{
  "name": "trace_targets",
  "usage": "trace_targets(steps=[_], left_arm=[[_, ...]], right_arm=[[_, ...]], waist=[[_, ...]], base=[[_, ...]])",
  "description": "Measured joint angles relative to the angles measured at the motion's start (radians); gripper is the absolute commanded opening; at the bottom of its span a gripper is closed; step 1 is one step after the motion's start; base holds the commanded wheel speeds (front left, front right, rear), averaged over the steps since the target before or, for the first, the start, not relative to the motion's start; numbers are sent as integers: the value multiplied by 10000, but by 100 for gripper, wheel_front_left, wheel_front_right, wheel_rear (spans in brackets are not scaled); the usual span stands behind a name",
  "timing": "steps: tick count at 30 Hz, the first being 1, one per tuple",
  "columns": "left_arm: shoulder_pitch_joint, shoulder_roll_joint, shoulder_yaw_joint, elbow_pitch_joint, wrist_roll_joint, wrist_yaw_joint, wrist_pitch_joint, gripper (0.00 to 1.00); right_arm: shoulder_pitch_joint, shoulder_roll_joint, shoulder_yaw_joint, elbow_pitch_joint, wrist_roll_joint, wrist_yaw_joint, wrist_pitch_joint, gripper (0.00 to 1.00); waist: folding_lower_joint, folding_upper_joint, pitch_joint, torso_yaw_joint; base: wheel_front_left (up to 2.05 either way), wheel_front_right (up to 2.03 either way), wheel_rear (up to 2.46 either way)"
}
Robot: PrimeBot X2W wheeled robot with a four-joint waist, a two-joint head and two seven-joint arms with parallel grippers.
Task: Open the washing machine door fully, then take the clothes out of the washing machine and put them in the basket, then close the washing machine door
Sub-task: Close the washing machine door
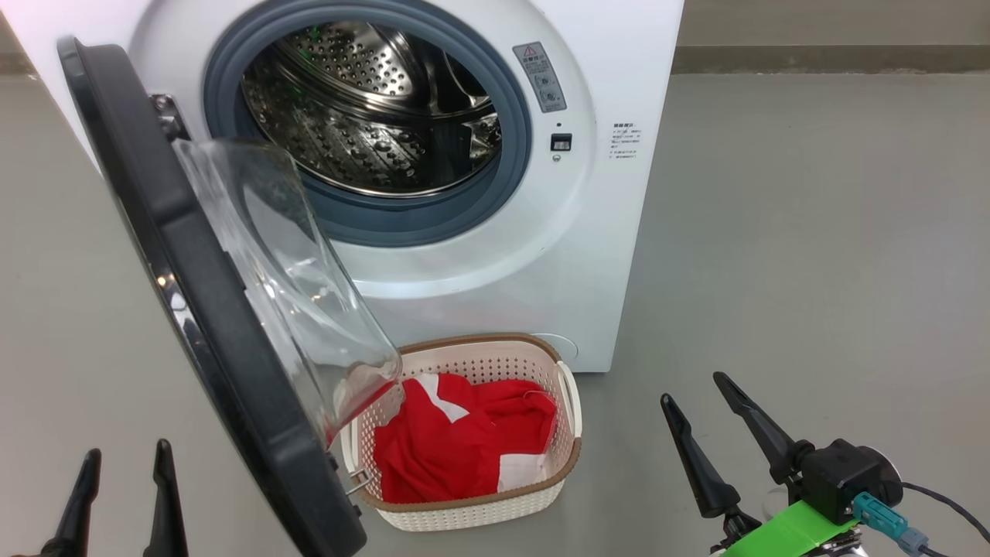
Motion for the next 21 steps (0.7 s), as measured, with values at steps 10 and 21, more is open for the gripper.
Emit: trace_targets(steps=[10,21], left_arm=[[-1,-69,35,71,140,-2,0,100],[-29,-71,-255,454,-151,-13,0,0]], right_arm=[[-4,58,-17,15,0,0,0,100],[-5,113,-46,12,0,0,0,100]], waist=[[-1,0,-1,-3],[0,0,-77,33]], base=[[0,0,0],[0,0,0]])
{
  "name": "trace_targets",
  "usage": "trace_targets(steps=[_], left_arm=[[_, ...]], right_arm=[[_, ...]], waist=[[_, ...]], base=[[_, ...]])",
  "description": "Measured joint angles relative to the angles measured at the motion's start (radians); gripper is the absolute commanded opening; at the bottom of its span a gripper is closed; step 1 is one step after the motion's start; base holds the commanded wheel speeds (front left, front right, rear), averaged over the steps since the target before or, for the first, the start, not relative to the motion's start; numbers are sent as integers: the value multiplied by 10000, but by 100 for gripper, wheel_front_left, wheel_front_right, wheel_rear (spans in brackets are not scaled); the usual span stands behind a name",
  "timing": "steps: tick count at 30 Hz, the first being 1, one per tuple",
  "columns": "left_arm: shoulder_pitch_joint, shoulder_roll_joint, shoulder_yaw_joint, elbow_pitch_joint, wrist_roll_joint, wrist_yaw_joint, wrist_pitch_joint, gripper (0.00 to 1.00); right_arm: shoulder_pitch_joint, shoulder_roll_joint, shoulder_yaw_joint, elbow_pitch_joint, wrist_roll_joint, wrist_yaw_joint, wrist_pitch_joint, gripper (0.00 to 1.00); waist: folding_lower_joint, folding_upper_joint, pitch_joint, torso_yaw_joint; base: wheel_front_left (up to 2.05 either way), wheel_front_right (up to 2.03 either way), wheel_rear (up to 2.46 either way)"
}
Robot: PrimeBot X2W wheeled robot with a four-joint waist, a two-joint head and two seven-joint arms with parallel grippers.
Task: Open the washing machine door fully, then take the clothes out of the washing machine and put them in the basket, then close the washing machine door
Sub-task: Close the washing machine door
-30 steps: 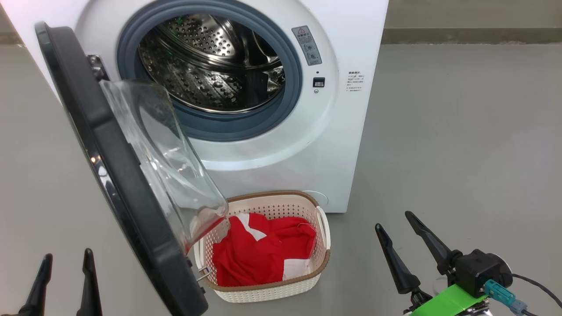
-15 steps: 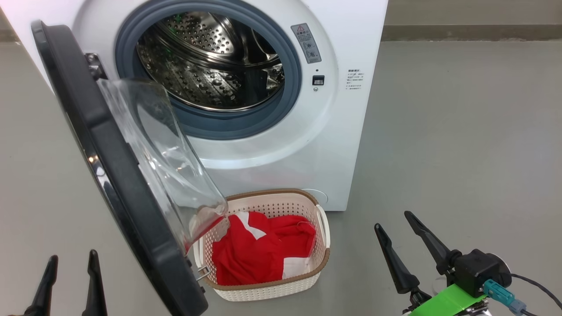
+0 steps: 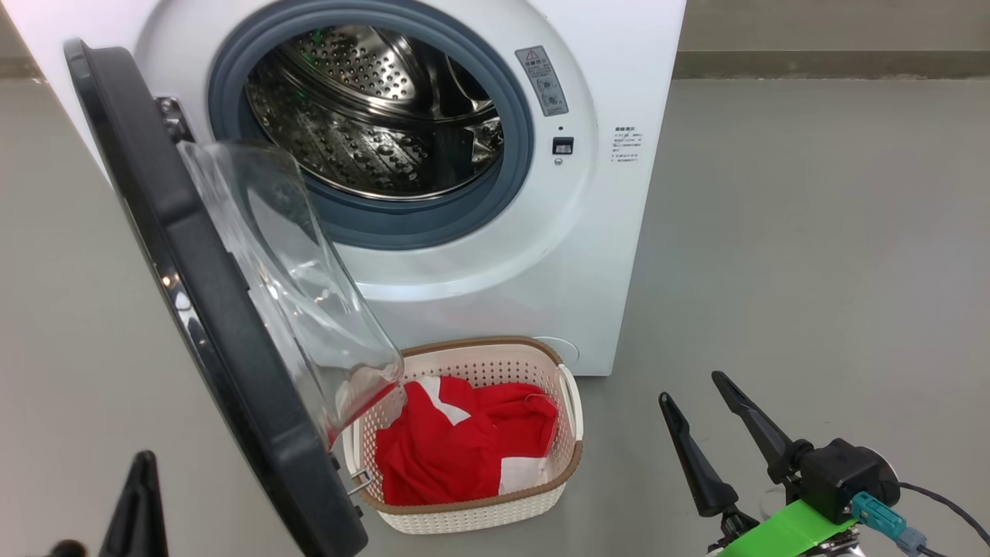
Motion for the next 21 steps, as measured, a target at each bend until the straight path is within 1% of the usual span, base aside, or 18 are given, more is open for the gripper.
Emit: trace_targets(steps=[2,5,7,9,11,12,14,17,19,21], left_arm=[[-92,-10,13,27,-961,0,0,0],[-436,-46,27,105,-3030,0,2,0],[-772,-84,96,31,-4734,0,140,0],[-1112,-94,240,-176,-6984,0,683,0],[-1349,-94,422,-456,-8989,29,1394,0],[-1413,-102,508,-663,-9814,127,1753,0],[-1521,-104,648,-1089,-11141,688,2623,0],[-1607,-125,867,-1764,-12796,1802,3787,0],[-1726,-125,911,-2238,-13511,2552,4451,0],[-1730,-117,871,-2731,-13890,3051,4976,0]], right_arm=[[1,2,0,2,0,0,0,100],[1,4,0,6,0,0,0,100],[2,4,2,10,0,0,0,100],[3,0,12,31,0,0,0,100],[5,0,23,69,0,0,0,100],[6,-2,27,81,0,0,0,100],[7,-2,33,92,0,0,0,100],[11,0,52,92,2,0,0,100],[11,2,69,92,2,0,0,100],[11,2,100,92,10,0,0,100]], waist=[[0,0,-3,11],[0,0,-23,25],[0,0,-43,31],[0,0,-66,32],[0,0,-88,27],[0,0,-97,25],[0,0,-113,23],[0,0,-110,17],[0,0,-92,5],[0,0,-66,-13]], base=[[0,0,0],[0,0,0],[0,0,0],[0,0,0],[0,0,0],[0,0,0],[0,0,0],[0,0,0],[0,0,0],[0,0,0]])
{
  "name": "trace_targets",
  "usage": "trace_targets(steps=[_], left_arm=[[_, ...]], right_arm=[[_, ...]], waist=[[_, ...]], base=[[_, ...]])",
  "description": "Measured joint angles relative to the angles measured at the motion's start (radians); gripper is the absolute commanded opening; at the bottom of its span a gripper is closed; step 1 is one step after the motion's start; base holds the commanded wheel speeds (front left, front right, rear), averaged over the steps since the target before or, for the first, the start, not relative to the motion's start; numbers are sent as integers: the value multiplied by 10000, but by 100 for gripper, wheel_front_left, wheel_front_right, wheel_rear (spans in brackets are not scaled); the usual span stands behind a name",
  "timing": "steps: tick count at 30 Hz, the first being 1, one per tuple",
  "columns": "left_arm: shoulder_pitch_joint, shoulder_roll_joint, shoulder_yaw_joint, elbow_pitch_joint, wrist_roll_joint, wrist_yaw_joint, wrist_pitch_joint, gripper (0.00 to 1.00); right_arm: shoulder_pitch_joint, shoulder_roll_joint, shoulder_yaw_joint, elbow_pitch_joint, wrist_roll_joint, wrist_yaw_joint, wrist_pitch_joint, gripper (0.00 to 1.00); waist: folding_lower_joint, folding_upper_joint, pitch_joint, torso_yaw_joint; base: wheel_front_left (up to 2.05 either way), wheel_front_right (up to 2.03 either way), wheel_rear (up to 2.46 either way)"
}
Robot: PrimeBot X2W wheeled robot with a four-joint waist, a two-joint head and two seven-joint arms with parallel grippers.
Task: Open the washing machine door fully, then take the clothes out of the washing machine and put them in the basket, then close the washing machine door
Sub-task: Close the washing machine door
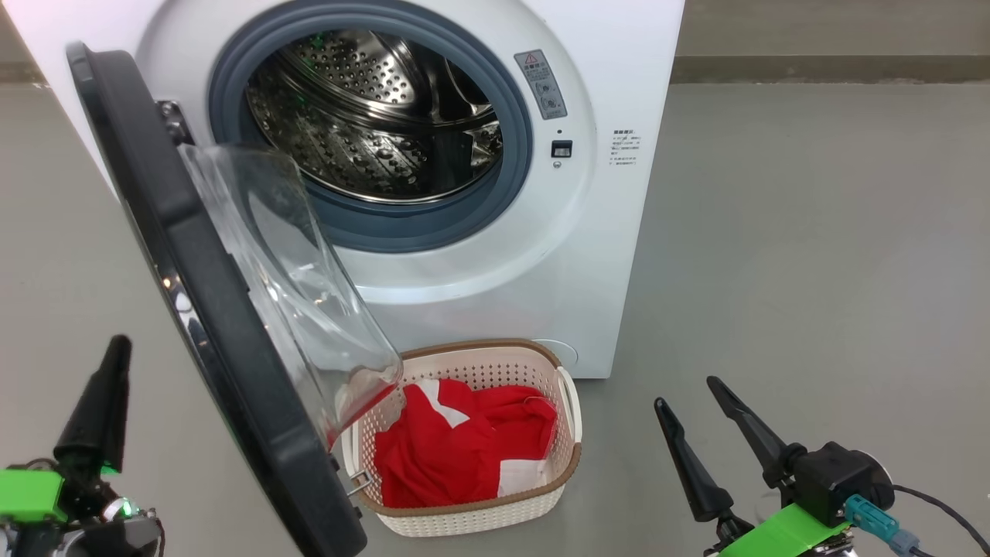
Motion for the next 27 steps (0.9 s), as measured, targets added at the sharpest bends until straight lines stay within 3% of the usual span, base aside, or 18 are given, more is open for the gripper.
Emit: trace_targets(steps=[3,7,27], left_arm=[[1,132,-153,-541,-48,619,479,0],[2,157,-408,-982,-113,1020,677,0],[-706,104,-1331,-1126,-188,1085,104,0]], right_arm=[[0,2,111,0,2,0,0,100],[-1,6,161,0,2,0,0,100],[-19,-125,201,38,2,0,0,100]], waist=[[0,0,43,-43],[0,0,103,-152],[-1,0,438,-1257]], base=[[0,0,0],[0,0,0],[0,0,0]])
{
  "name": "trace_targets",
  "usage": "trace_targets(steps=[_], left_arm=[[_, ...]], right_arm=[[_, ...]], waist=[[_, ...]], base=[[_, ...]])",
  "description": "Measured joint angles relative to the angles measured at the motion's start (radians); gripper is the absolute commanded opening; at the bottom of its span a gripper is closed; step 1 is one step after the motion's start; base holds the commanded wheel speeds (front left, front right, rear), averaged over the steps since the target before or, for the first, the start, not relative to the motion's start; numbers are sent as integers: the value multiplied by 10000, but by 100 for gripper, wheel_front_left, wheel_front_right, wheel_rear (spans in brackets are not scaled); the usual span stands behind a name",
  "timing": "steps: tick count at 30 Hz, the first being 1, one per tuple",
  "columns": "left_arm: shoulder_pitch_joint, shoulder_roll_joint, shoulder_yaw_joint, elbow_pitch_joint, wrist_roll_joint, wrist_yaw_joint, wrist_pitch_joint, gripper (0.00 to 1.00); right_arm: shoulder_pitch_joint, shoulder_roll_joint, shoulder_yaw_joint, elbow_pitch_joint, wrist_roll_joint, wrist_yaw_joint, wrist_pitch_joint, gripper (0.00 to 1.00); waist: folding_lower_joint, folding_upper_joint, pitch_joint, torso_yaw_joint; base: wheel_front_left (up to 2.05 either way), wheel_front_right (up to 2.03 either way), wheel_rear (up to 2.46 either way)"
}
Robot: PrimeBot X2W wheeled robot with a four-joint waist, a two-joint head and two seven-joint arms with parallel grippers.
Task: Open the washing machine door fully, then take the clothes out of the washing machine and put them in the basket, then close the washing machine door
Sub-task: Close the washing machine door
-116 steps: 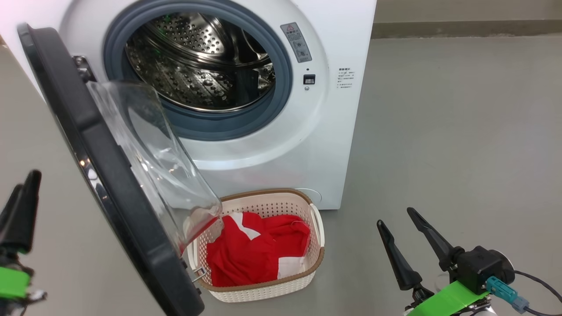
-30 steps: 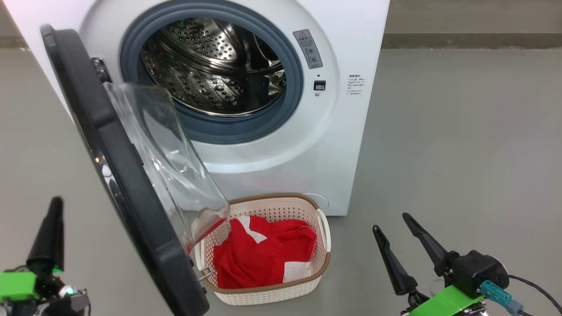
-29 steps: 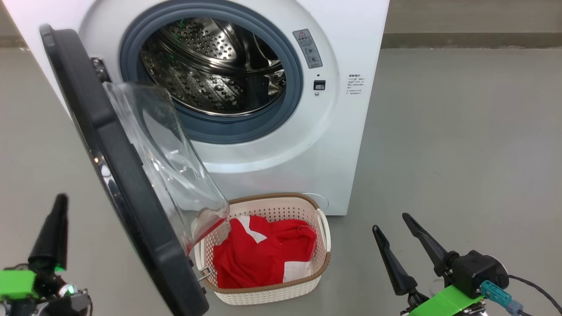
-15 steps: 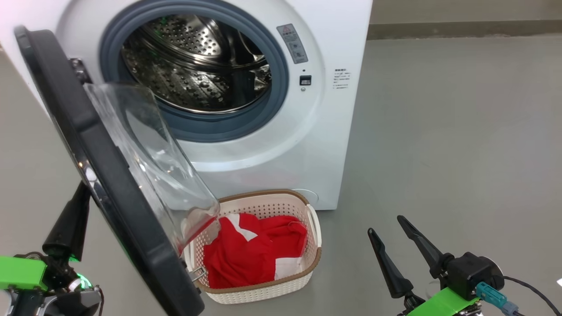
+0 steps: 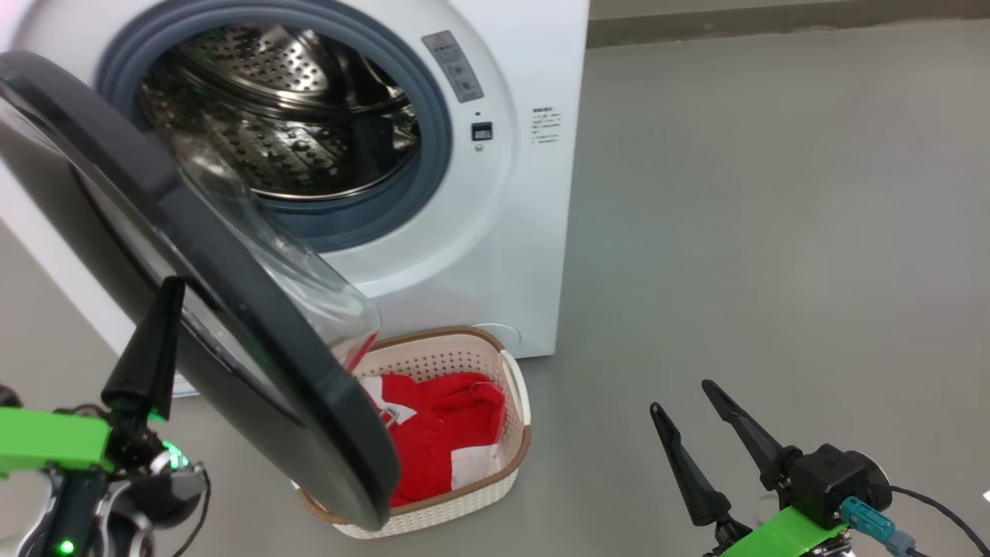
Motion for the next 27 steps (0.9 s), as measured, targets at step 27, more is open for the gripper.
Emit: trace_targets(steps=[27], left_arm=[[-3243,-77,-583,2945,654,-1154,-1488,0]], right_arm=[[-472,6,-2,-75,-15,0,0,100]], waist=[[0,0,1364,-1698]], base=[[0,0,0]])
